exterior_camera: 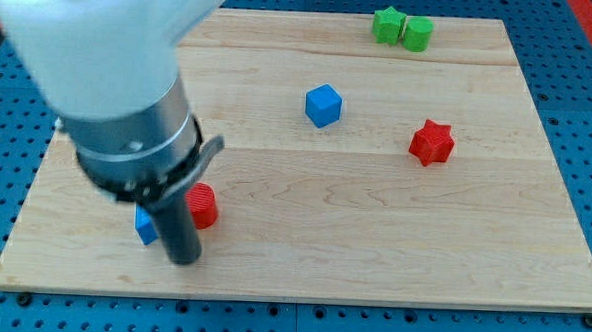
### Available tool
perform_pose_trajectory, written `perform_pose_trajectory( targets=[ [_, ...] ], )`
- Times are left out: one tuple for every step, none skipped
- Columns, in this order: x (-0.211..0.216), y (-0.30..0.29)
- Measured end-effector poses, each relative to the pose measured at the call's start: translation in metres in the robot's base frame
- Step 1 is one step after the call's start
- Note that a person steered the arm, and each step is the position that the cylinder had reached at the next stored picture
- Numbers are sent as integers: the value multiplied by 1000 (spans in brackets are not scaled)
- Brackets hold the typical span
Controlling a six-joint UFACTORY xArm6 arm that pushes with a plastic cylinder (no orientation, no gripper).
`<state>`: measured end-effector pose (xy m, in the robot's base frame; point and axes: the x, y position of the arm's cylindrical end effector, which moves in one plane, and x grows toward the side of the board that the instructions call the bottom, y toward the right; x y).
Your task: Move the blue triangle to the center of the board
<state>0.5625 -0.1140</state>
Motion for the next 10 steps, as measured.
perform_pose_trajectory(
  targets=[
    [-70,-40],
    [-41,-43],
    [15,-16],
    [28,-62],
    [-17,-88],
    [-45,-63],
    [-100,-62],
    [-134,-40],
    [-145,23],
    [-150,77]
  ],
)
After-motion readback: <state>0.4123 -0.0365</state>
